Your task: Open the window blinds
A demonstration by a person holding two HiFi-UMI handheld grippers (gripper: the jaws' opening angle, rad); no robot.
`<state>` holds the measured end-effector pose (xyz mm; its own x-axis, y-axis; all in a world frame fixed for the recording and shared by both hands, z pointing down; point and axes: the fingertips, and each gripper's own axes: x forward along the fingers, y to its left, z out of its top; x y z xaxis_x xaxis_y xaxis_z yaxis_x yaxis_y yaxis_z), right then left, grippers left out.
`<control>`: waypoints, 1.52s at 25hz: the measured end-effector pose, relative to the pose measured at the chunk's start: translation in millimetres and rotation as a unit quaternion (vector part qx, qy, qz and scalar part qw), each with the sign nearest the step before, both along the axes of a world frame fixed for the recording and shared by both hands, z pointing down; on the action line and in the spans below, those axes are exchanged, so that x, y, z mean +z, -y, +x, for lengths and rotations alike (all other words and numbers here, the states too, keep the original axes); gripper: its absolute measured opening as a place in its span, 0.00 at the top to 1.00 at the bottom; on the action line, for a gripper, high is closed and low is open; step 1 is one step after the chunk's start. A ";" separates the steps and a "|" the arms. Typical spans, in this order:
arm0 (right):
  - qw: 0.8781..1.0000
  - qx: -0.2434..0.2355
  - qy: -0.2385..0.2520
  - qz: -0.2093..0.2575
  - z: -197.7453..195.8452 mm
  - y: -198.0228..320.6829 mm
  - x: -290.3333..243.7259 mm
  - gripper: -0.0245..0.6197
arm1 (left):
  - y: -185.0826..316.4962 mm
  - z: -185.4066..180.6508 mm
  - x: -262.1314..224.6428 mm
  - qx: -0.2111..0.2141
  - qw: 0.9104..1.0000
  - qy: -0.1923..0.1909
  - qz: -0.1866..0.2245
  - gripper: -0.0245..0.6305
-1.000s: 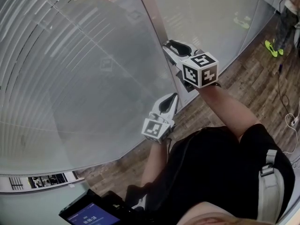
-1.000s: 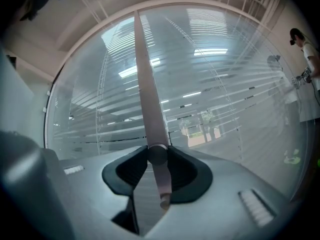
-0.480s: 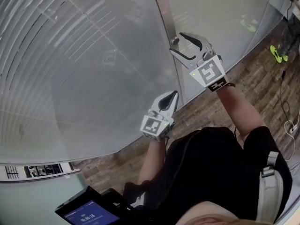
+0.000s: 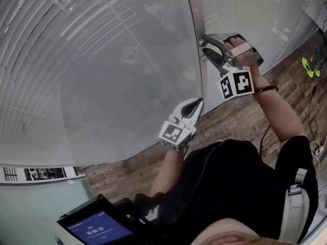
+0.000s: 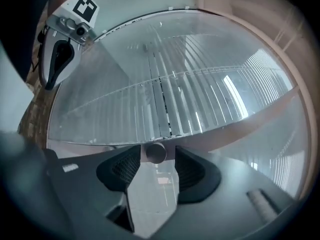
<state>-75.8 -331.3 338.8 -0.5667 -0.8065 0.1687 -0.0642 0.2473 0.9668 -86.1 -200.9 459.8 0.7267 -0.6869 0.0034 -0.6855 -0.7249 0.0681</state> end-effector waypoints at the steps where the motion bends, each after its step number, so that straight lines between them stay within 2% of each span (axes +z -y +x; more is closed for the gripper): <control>1: 1.000 -0.001 -0.003 0.002 -1.6 0.4 0.9 0.62 | 0.2 -0.6 0.5 0.000 1.000 0.000 -0.001 0.96; 4: 1.000 0.000 -0.015 0.014 -5.9 2.0 1.9 0.64 | -0.7 -2.1 1.6 -0.002 1.000 0.004 -0.004 0.96; 7: 0.999 0.009 -0.030 0.026 -5.3 4.9 4.1 0.75 | -1.7 -0.1 2.1 0.000 1.000 0.004 -0.007 0.96; 13: 1.000 0.014 -0.011 0.018 -6.2 7.0 4.0 0.76 | -0.4 -3.6 -1.5 0.000 1.000 0.009 -0.009 0.96; 18: 0.997 0.023 0.065 -0.026 -7.2 9.3 1.5 0.76 | 1.2 -6.5 -1.8 -0.008 1.000 0.007 -0.004 0.96; 21: 0.987 0.031 0.141 -0.075 -6.8 9.9 -0.4 0.76 | -0.7 -6.9 -2.3 -0.006 1.000 0.010 0.000 0.96; 23: 0.971 0.038 0.203 -0.117 -6.5 11.0 -2.6 0.76 | -1.4 -7.7 -3.0 -0.006 1.000 0.006 -0.001 0.96; 26: 0.936 0.043 0.298 -0.180 -5.5 13.2 -5.2 0.77 | -2.2 -7.8 -7.7 -0.005 1.000 -0.005 -0.006 0.96; 30: 0.892 0.040 0.385 -0.233 -4.7 18.3 -4.6 0.77 | -2.9 -8.8 -12.5 -0.004 1.000 -0.008 -0.001 0.96; 33: 0.860 0.036 0.431 -0.270 -3.5 21.1 -2.9 0.77 | -4.3 -7.7 -12.3 -0.004 1.000 -0.007 -0.005 0.96; 35: 0.834 0.036 0.464 -0.297 0.1 24.8 -0.1 0.77 | -5.1 -6.9 -11.4 -0.003 1.000 -0.005 -0.008 0.96; 38: 0.782 0.033 0.520 -0.342 2.1 26.7 0.0 0.77 | -8.3 -5.4 -15.1 -0.001 1.000 -0.007 -0.023 0.96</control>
<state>-73.7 -358.1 338.8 -0.6454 -0.7623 0.0490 -0.7621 0.6469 0.0267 -91.5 -192.6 444.7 0.7258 -0.6875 0.0249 -0.6854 -0.7195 0.1121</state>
